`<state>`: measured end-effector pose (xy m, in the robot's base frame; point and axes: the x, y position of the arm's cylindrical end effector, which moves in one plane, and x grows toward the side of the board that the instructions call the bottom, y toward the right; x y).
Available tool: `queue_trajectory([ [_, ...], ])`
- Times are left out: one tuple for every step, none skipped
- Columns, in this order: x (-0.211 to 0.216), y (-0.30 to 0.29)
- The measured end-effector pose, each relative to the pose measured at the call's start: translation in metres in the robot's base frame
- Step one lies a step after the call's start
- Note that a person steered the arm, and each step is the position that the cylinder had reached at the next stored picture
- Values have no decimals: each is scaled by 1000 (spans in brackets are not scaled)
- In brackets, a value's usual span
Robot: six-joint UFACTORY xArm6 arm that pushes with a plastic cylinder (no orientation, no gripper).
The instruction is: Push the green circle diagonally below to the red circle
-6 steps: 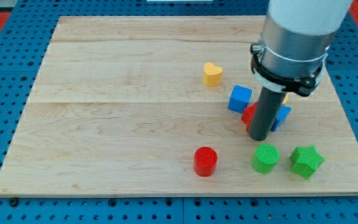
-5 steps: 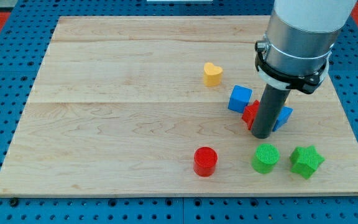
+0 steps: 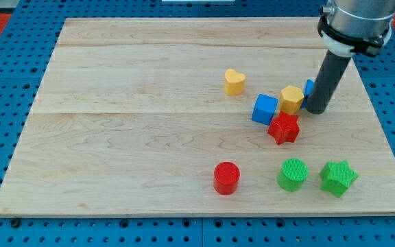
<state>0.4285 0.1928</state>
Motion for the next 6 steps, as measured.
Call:
queue_trajectory([
  [-59,-21],
  [-75,-25],
  [-78,-25],
  [-79,-24],
  [-79,-2],
  [-82,27],
])
